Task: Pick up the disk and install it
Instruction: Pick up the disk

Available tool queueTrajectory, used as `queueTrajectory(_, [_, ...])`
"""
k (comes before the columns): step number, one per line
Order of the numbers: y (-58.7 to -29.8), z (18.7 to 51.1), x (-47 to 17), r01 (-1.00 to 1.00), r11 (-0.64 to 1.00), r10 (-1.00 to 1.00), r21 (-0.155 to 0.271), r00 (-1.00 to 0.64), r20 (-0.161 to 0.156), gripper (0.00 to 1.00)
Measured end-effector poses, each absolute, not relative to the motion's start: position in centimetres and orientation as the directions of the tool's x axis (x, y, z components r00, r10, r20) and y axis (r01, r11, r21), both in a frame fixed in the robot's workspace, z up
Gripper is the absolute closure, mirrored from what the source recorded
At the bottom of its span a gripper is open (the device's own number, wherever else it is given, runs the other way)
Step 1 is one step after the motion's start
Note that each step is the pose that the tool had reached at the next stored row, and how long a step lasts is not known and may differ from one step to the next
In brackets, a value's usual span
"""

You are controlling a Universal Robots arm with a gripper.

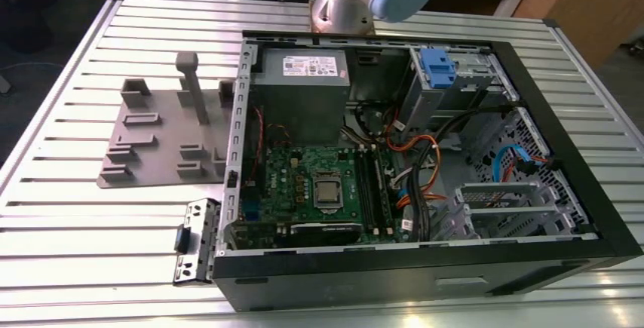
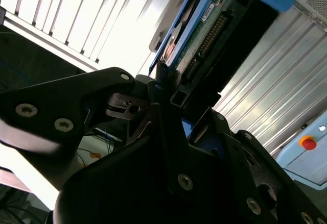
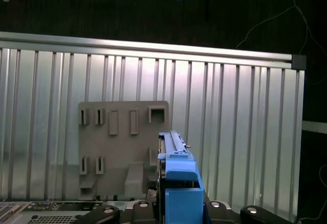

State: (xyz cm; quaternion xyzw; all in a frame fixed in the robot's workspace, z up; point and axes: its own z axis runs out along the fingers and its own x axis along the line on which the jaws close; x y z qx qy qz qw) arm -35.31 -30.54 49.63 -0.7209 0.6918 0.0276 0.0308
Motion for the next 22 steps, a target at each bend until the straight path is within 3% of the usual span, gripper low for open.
queueTrajectory(22, [-31.3, 49.5, -27.4, -0.999, -0.041, -0.996, -0.003, 0.041, -0.082, 0.64])
